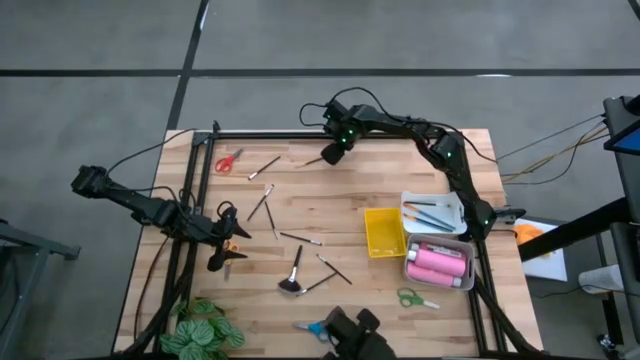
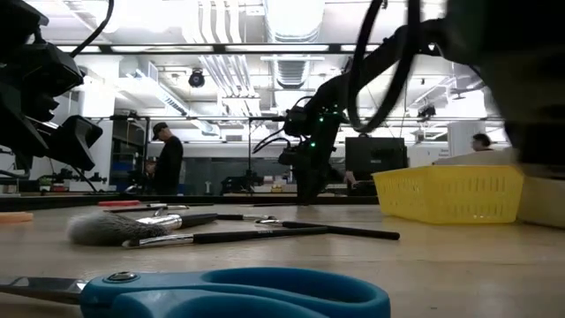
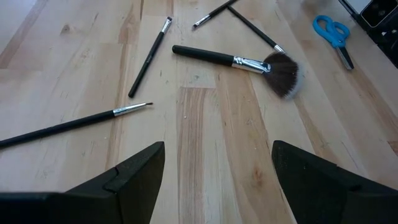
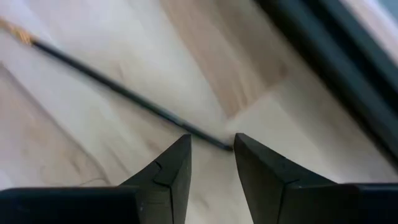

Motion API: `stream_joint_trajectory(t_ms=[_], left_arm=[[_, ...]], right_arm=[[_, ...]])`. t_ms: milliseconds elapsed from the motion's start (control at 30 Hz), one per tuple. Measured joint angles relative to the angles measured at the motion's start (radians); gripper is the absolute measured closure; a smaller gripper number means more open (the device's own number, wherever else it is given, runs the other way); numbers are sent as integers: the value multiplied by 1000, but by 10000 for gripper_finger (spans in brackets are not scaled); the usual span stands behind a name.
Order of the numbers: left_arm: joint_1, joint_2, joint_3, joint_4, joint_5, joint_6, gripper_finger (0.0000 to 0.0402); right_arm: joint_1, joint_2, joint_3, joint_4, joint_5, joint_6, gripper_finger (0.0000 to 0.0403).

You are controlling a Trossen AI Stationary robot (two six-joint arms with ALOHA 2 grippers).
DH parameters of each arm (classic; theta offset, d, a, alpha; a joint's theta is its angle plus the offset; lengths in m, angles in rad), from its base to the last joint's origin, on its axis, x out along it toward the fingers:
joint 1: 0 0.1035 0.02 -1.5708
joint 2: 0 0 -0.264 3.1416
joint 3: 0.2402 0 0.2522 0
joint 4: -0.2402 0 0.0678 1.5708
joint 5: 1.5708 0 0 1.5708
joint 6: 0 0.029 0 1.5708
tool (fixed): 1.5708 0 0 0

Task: Pick & Place Paint Supplies
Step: Put the black paint brush into the white bin

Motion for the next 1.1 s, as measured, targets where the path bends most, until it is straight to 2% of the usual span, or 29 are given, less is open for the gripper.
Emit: stream_joint_trajectory(t_ms=[167, 300, 533, 733, 900, 1100], left_arm=[[0, 0, 0, 0, 0, 0, 101], [0, 0, 0, 0, 0, 0, 101], [0, 0, 0, 0, 0, 0, 101], [0, 0, 0, 0, 0, 0, 101], [0, 0, 0, 0, 0, 0, 101], [0, 0, 0, 0, 0, 0, 101]], right_arm=[[19, -10, -1, -87, 6, -42, 280], [42, -15, -2, -145, 63, -75, 280], [56, -24, 9, -139, 127, -163, 280], [52, -40, 51, -58, 58, -341, 281], [52, -39, 53, -17, -30, -422, 281], [51, -39, 35, -13, -35, -495, 281]])
